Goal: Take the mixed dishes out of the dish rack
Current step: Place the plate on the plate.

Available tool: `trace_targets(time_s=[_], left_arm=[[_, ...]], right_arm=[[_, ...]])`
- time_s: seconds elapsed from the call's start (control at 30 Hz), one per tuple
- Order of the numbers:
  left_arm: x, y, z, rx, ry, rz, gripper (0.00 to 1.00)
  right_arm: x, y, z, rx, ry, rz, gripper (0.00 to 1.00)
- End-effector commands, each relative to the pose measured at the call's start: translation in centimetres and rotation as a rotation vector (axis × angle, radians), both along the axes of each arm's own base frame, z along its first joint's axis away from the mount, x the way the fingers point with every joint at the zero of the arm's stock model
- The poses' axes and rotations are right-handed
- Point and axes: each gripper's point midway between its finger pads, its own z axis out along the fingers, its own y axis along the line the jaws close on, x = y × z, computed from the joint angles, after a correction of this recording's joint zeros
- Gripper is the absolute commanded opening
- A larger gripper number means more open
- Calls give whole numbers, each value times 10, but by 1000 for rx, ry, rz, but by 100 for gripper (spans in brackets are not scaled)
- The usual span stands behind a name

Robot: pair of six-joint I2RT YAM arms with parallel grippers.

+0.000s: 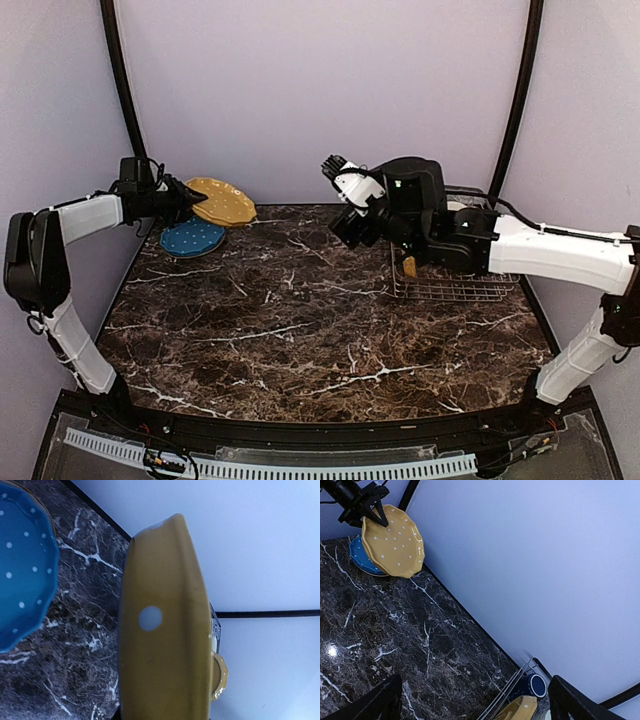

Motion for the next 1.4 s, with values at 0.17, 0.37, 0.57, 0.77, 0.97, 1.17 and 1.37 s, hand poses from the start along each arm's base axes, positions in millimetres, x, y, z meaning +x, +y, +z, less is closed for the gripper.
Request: trace_targets(time_s=[0.17,0.37,0.57,0.77,0.97,1.17,1.37], left_arm=[[67,91,36,-33,-258,117,1],[71,124,5,-23,-208,167,1],[64,129,-21,-13,-160,152,1],[64,125,-38,-38,-114,120,1],[62,125,-46,-31,-98,116,1],[60,125,-57,-25,-74,113,2],[59,126,-71,-31,-33,117,5]], right_arm=[[29,-75,-20,301,431,-155,99],[36,-116,-16,424,521,-183,99],[44,-142,-11,488,542,-214,99],[48,-156,-12,508,547,-248,99],[46,-167,-18,531,560,-261,99],[42,-172,-23,544,574,-267,99],[33,-179,-21,579,547,-263,99]])
